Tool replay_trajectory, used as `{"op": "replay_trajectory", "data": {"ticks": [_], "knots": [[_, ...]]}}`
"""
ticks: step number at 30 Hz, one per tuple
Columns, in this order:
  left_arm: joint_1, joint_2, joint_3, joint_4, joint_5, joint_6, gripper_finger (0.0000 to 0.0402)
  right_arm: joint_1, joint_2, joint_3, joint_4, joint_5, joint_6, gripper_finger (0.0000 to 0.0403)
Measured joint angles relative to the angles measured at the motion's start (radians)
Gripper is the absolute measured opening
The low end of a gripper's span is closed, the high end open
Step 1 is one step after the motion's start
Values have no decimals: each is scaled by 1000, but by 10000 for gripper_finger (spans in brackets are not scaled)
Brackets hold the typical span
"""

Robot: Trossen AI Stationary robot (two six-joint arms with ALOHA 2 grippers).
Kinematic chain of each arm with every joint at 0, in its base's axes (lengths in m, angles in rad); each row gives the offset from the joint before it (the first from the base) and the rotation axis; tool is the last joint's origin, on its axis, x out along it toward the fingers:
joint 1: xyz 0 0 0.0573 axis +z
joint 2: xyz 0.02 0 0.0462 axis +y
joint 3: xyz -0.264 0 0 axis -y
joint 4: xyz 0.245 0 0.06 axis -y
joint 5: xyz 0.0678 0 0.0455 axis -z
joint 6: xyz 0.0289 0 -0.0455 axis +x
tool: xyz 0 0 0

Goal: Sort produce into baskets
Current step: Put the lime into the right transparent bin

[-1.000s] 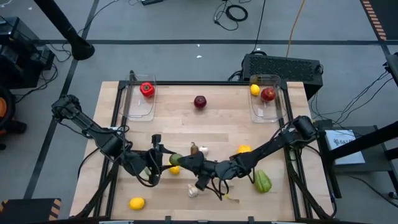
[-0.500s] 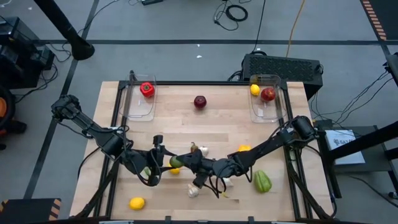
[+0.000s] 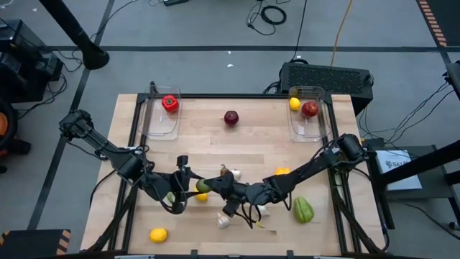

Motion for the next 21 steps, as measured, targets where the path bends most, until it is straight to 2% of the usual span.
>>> {"op": "replay_trajectory", "data": {"ticks": [4, 8, 15, 18, 21], "knots": [[-1, 0, 0, 1, -37, -27, 211, -1, 0, 0, 1, 13, 8, 196], [-8, -12, -1, -1, -88, -33, 249, 0, -1, 0, 7, 57, 17, 196], [-48, -83, -1, -32, -298, -35, 325, 2, 0, 0, 0, 117, 61, 196], [-64, -112, -1, -71, -396, -37, 332, 4, 0, 0, 7, 138, 63, 196], [-80, -136, -1, -98, -473, -39, 333, 3, -1, 0, 6, 244, 63, 196]]}}
